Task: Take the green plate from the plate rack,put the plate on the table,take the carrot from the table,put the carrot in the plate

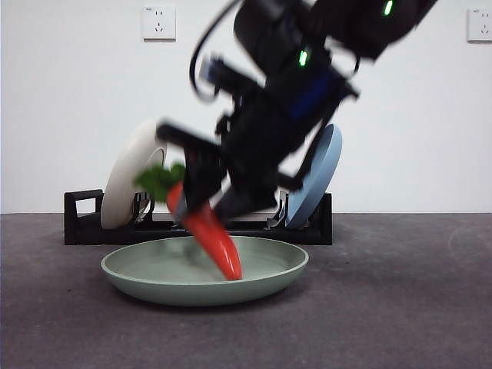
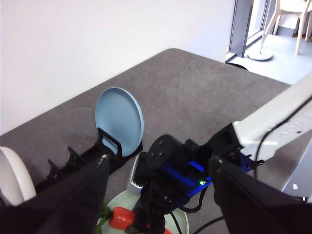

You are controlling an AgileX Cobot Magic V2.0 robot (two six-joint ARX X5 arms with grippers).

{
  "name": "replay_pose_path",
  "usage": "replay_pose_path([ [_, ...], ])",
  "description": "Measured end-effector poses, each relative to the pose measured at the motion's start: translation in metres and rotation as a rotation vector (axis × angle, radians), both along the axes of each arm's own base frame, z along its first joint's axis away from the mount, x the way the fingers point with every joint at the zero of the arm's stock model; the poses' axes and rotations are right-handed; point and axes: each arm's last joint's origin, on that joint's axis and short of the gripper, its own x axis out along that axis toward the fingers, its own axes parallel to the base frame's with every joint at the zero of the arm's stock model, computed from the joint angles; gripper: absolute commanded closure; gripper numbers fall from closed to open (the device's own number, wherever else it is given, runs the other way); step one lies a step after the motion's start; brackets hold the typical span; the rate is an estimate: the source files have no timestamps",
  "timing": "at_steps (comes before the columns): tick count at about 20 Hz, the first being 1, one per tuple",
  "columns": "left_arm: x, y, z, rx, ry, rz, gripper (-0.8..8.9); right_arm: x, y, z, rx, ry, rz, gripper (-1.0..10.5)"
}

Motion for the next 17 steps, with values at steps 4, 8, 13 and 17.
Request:
replay_pose_path([
  [4, 0.000, 0.001, -0.002, 0.023, 0.012, 0.000, 4.68, 0.002, 0.002, -0.013, -0.028, 0.022, -0.016, 9.6],
  [8, 0.000, 0.001, -0.002, 0.023, 0.013, 0.000, 4.68, 0.000, 0.002, -0.014, -0.037, 0.032, -0.012, 5.1],
  [13, -0.001, 0.001, -0.003, 0.029, 0.016, 0.000, 4.68, -0.003, -0.001, -0.019, -0.084, 0.079, -0.012, 4.4],
  [17, -0.001, 0.002, -0.005, 0.053, 0.029, 0.000, 4.68, -0.004, -0.001, -0.015, -0.080, 0.075, -0.012, 4.4],
])
